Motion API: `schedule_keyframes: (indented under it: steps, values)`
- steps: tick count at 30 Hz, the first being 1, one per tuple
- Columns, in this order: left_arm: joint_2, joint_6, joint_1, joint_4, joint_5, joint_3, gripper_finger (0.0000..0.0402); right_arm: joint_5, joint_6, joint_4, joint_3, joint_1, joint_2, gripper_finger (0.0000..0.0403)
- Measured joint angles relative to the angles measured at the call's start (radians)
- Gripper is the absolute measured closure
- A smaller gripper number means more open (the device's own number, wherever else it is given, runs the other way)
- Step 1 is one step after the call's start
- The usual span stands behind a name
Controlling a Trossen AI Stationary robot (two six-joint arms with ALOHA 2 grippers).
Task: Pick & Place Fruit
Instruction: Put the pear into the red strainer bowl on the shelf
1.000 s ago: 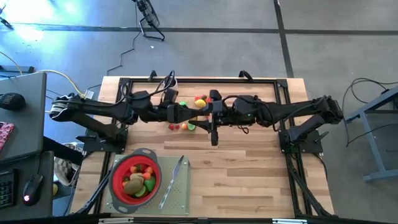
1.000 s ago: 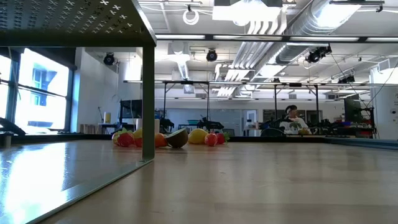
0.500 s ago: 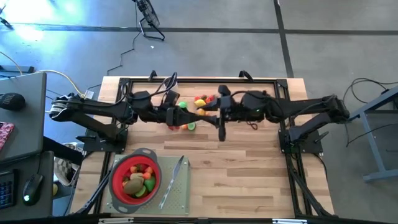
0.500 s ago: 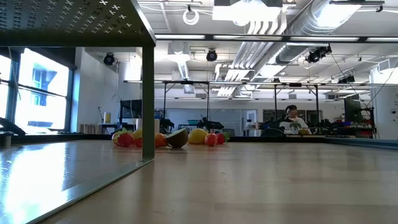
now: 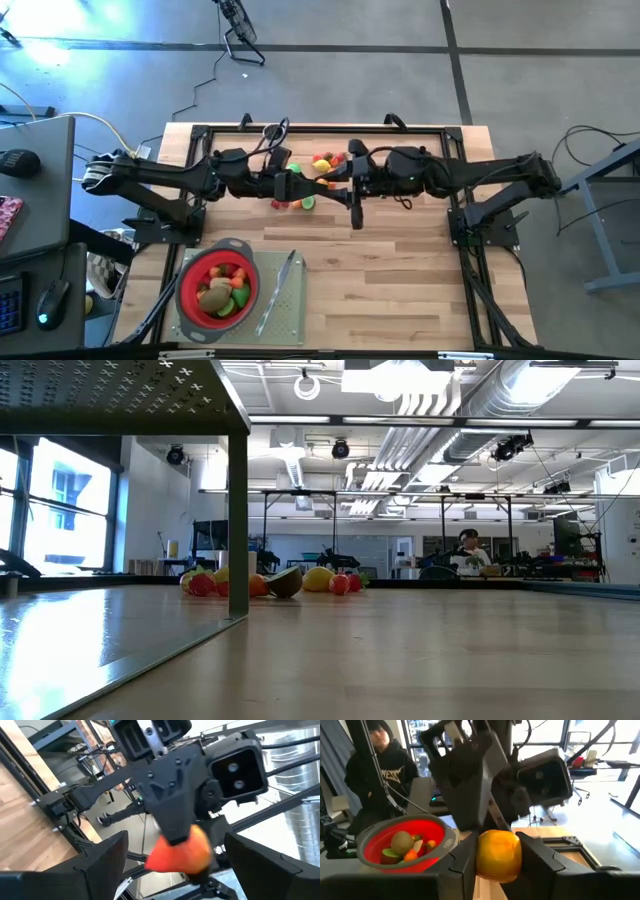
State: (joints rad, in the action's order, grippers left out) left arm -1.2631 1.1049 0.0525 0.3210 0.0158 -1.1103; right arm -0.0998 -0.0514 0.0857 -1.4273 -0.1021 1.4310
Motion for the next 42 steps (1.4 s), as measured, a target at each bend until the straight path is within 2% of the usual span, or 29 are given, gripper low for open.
schedule_keyframes:
  steps: [8, 15, 19, 27, 33, 42]
  values:
    - [-0.011, 0.000, 0.000, 0.036, 0.026, 0.000, 0.0081, 0.008, -0.008, 0.012, 0.000, -0.001, 0.001, 0.0281]
    - [-0.011, 0.007, 0.000, 0.036, 0.034, 0.000, 0.0080, 0.019, -0.009, 0.023, 0.000, -0.001, 0.001, 0.0290]
    - [-0.011, 0.007, 0.000, 0.036, 0.034, 0.000, 0.0083, -0.008, -0.008, 0.020, 0.000, -0.001, 0.001, 0.0282]
    - [-0.011, 0.008, 0.000, 0.036, 0.034, 0.000, 0.0125, -0.042, -0.001, 0.023, 0.000, 0.000, 0.001, 0.0290]
    - [-0.011, 0.008, 0.000, 0.035, 0.031, 0.000, 0.0156, -0.080, 0.003, 0.022, 0.000, 0.000, 0.001, 0.0281]
    - [-0.011, 0.008, -0.001, 0.035, 0.024, 0.001, 0.0167, -0.085, 0.003, 0.022, 0.000, 0.000, 0.001, 0.0287]
